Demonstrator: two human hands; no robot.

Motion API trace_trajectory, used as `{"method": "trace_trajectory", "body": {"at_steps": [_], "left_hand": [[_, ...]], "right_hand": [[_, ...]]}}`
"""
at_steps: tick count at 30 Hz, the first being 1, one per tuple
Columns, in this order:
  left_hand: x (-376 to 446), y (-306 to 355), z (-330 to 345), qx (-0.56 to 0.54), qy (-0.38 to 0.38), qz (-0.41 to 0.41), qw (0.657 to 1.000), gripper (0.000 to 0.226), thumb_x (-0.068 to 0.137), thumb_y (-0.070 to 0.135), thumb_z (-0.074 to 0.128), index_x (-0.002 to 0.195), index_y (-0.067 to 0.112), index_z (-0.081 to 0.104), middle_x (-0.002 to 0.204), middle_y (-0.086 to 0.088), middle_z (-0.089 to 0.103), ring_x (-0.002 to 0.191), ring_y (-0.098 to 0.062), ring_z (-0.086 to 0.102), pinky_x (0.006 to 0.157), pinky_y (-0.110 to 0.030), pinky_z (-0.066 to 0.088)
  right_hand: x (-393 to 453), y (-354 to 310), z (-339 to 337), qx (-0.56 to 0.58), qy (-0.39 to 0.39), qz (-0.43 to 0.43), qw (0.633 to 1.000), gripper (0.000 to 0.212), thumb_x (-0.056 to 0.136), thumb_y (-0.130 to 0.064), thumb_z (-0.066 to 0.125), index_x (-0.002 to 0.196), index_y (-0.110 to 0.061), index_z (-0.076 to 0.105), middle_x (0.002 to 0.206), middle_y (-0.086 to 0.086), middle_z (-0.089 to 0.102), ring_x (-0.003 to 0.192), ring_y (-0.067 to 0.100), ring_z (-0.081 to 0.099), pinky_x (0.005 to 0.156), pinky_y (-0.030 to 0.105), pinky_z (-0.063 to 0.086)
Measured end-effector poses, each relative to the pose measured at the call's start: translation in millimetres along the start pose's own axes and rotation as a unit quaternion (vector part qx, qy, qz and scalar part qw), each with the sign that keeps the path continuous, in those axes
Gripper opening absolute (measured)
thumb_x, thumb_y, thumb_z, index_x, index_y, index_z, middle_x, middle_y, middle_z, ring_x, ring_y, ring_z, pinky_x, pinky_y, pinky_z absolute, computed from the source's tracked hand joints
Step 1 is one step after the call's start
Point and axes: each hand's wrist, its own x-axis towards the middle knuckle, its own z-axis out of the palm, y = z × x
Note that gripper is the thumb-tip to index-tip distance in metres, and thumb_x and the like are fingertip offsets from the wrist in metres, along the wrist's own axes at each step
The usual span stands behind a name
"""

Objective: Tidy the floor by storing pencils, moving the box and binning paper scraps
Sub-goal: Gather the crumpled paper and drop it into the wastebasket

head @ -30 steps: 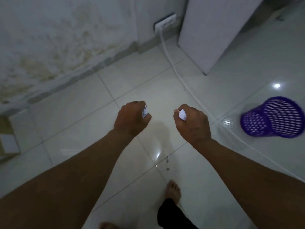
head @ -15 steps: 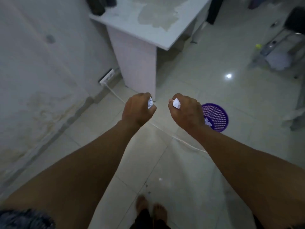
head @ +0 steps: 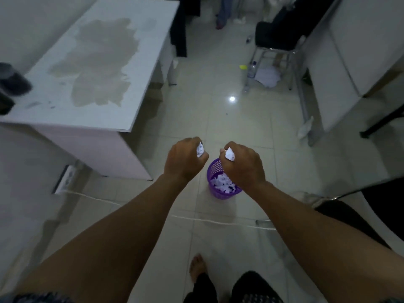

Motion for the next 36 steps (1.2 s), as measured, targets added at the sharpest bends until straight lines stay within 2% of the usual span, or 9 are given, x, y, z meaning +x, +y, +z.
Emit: {"method": "trace_trajectory", "body": {"at_steps": [2, 6, 9, 12, 18, 23, 27, 31, 36], "left_hand": [[19.4, 4.5, 13.4, 0.005, -0.016, 0.014, 1.0, 0.017, 0.083, 0.017, 0.064, 0.071, 0.006, 0.057, 0.069, -0.015, 0.063, 0.059, -0.03, 0.052, 0.054, -0.033, 0.041], [53.1, 13.5, 55.5, -0.007, -0.043, 0.013, 0.999, 0.014, 0.079, 0.018, 0.067, 0.072, 0.008, 0.06, 0.068, -0.011, 0.063, 0.057, -0.026, 0.051, 0.053, -0.029, 0.036], [68.8, 14.2, 96.4, -0.02, -0.067, -0.008, 0.997, 0.016, 0.081, 0.021, 0.068, 0.077, 0.006, 0.063, 0.072, -0.012, 0.066, 0.061, -0.028, 0.057, 0.055, -0.035, 0.047], [80.8, 8.7, 145.6, -0.027, -0.105, -0.04, 0.993, 0.017, 0.082, 0.021, 0.069, 0.082, 0.005, 0.066, 0.076, -0.012, 0.068, 0.065, -0.029, 0.061, 0.058, -0.04, 0.052], [109.0, -30.6, 264.4, -0.055, -0.097, -0.107, 0.988, 0.014, 0.081, 0.016, 0.07, 0.073, 0.006, 0.064, 0.068, -0.009, 0.066, 0.055, -0.022, 0.056, 0.053, -0.027, 0.043], [130.1, -78.0, 366.7, -0.066, -0.095, -0.152, 0.982, 0.019, 0.082, 0.017, 0.068, 0.067, 0.008, 0.059, 0.06, -0.001, 0.057, 0.052, -0.018, 0.051, 0.051, -0.024, 0.036], [135.9, -113.5, 441.9, -0.103, -0.087, -0.166, 0.977, 0.024, 0.083, 0.013, 0.065, 0.064, 0.006, 0.054, 0.058, -0.004, 0.055, 0.05, -0.019, 0.048, 0.05, -0.03, 0.041], [121.8, -146.5, 503.3, -0.132, -0.062, -0.177, 0.973, 0.028, 0.087, 0.014, 0.065, 0.065, 0.017, 0.048, 0.056, 0.008, 0.049, 0.046, -0.001, 0.043, 0.048, -0.011, 0.033], [98.1, -185.5, 563.2, -0.149, -0.076, -0.224, 0.96, 0.029, 0.095, 0.022, 0.062, 0.07, 0.018, 0.049, 0.06, 0.009, 0.052, 0.051, -0.002, 0.048, 0.049, -0.005, 0.036]], "right_hand": [[9.0, 18.2, 3.0, -0.012, 0.002, 0.019, 1.0, 0.022, 0.092, -0.033, 0.052, 0.082, -0.015, 0.059, 0.074, 0.006, 0.065, 0.068, 0.032, 0.06, 0.062, 0.037, 0.05], [25.2, 62.7, 11.2, -0.009, -0.016, 0.07, 0.997, 0.02, 0.092, -0.032, 0.053, 0.082, -0.015, 0.058, 0.071, 0.005, 0.063, 0.064, 0.029, 0.058, 0.058, 0.033, 0.048], [39.5, 102.2, 23.4, -0.001, -0.032, 0.088, 0.996, 0.018, 0.091, -0.03, 0.055, 0.084, -0.015, 0.059, 0.072, 0.004, 0.064, 0.063, 0.024, 0.058, 0.056, 0.025, 0.038], [58.2, 141.9, 46.2, 0.021, -0.053, 0.114, 0.992, 0.021, 0.092, -0.033, 0.055, 0.087, -0.014, 0.061, 0.077, 0.005, 0.067, 0.066, 0.024, 0.059, 0.057, 0.027, 0.041], [90.4, 222.8, 129.2, 0.052, -0.086, 0.149, 0.984, 0.025, 0.092, -0.036, 0.054, 0.08, -0.015, 0.058, 0.074, 0.004, 0.066, 0.065, 0.022, 0.06, 0.057, 0.032, 0.049], [107.5, 289.6, 226.0, 0.068, -0.097, 0.173, 0.978, 0.026, 0.094, -0.033, 0.054, 0.077, -0.015, 0.057, 0.07, 0.003, 0.064, 0.062, 0.021, 0.06, 0.058, 0.039, 0.055], [114.7, 326.2, 301.4, 0.084, -0.072, 0.182, 0.977, 0.025, 0.096, -0.029, 0.055, 0.076, -0.014, 0.058, 0.07, 0.004, 0.066, 0.06, 0.018, 0.06, 0.053, 0.031, 0.053], [110.3, 357.7, 363.3, 0.098, -0.088, 0.212, 0.969, 0.02, 0.096, -0.033, 0.054, 0.079, -0.023, 0.054, 0.071, -0.006, 0.061, 0.058, 0.006, 0.054, 0.05, 0.012, 0.038], [100.6, 388.8, 427.6, 0.128, -0.095, 0.287, 0.945, 0.02, 0.094, -0.046, 0.054, 0.086, -0.028, 0.052, 0.076, -0.014, 0.058, 0.067, 0.006, 0.057, 0.051, 0.008, 0.037]]}}
